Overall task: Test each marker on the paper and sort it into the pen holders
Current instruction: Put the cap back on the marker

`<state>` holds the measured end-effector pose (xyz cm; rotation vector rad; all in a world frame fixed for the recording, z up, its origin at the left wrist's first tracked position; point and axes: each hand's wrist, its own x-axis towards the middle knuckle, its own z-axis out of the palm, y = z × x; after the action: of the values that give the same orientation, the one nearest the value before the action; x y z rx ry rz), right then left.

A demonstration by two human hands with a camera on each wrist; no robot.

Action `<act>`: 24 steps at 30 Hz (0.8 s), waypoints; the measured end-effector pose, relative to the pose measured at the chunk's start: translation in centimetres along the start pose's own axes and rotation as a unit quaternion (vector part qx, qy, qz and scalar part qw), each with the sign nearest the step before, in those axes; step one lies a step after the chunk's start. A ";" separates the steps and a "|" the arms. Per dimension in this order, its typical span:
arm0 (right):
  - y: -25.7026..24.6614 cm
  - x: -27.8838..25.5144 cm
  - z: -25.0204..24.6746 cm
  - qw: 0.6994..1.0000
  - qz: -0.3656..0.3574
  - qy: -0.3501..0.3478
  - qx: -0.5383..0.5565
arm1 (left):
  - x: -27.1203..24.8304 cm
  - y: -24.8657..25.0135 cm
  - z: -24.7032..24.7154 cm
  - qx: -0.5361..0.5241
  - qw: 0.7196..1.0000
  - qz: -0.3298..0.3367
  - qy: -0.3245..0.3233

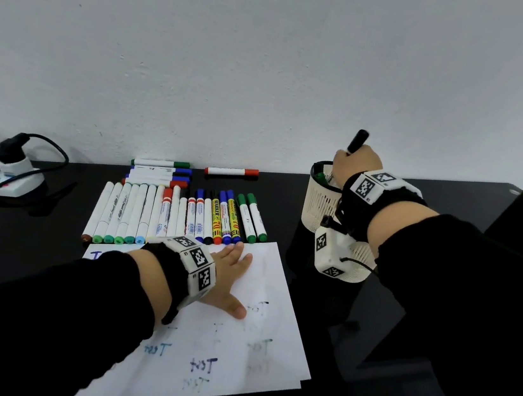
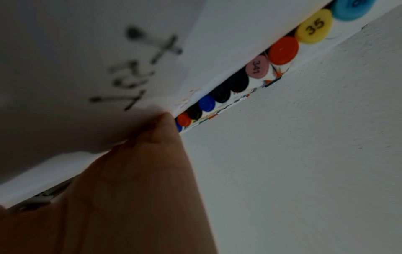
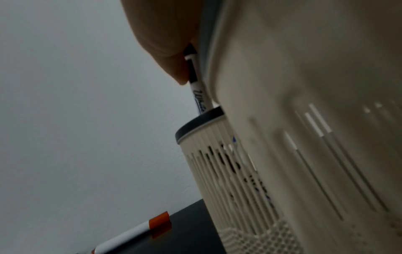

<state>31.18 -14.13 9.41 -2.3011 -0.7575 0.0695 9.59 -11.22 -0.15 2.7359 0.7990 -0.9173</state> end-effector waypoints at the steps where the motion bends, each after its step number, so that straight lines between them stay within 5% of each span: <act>1: 0.1 0.1 -0.1 1.000 0.003 0.016 0.017 | 0.0 0.0 0.0 0.000 1.000 0.001 0.000; 7: -0.1 -0.1 0.0 0.996 -0.002 0.065 0.060 | 0.2 0.0 0.0 0.001 1.000 -0.002 -0.004; 15: 0.1 -0.5 0.7 0.991 -0.029 -0.082 -0.103 | 0.2 -0.1 0.1 0.010 1.000 -0.003 -0.001; 24: 0.8 -0.9 0.2 0.997 -0.038 -0.049 -0.047 | 0.3 -0.1 0.2 0.008 1.000 -0.002 0.004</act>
<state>30.80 -14.93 8.64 -2.3694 -0.9151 0.1157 9.62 -11.03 -0.48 2.7544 0.8028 -0.9164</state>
